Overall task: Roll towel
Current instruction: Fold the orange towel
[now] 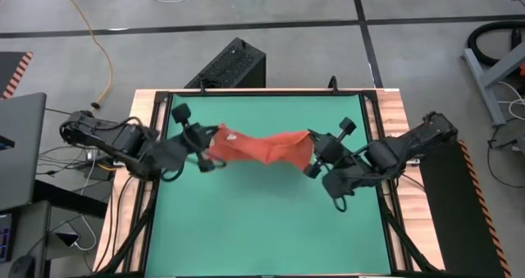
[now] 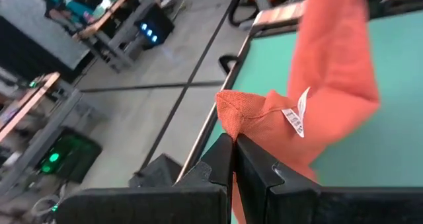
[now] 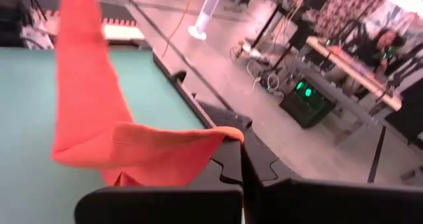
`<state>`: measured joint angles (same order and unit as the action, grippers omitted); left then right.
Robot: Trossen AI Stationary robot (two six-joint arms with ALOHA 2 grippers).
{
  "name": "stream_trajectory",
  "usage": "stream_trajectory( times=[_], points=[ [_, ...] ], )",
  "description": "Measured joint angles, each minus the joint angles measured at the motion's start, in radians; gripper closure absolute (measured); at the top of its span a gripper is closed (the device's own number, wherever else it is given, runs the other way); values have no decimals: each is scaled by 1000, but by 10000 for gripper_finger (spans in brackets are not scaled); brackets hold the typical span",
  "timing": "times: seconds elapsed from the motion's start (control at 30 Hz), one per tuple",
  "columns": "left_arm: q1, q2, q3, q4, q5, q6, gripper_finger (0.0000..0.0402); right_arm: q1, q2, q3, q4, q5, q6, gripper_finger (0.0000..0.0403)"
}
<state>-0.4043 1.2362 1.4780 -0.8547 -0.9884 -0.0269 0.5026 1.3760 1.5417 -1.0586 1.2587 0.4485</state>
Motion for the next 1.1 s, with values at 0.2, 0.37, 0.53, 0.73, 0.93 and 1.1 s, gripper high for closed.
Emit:
stream_trajectory(
  times=[0.2,0.37,0.53,0.73,0.93,1.1],
  points=[
    [-156,0,0,77,-117,-12,402,85,-26,26,6,72,-39,400],
    [-260,0,0,250,-220,88,401,158,-27,56,123,171,-181,400],
    [-324,0,0,481,-256,257,401,213,-26,64,369,285,-487,400],
    [-372,0,0,753,-407,562,401,231,-26,66,739,313,-920,400],
    [-357,-20,0,699,-544,533,401,163,-35,56,726,313,-928,400],
    [-307,-55,0,331,-511,169,401,56,-34,42,372,299,-552,400]
  ],
)
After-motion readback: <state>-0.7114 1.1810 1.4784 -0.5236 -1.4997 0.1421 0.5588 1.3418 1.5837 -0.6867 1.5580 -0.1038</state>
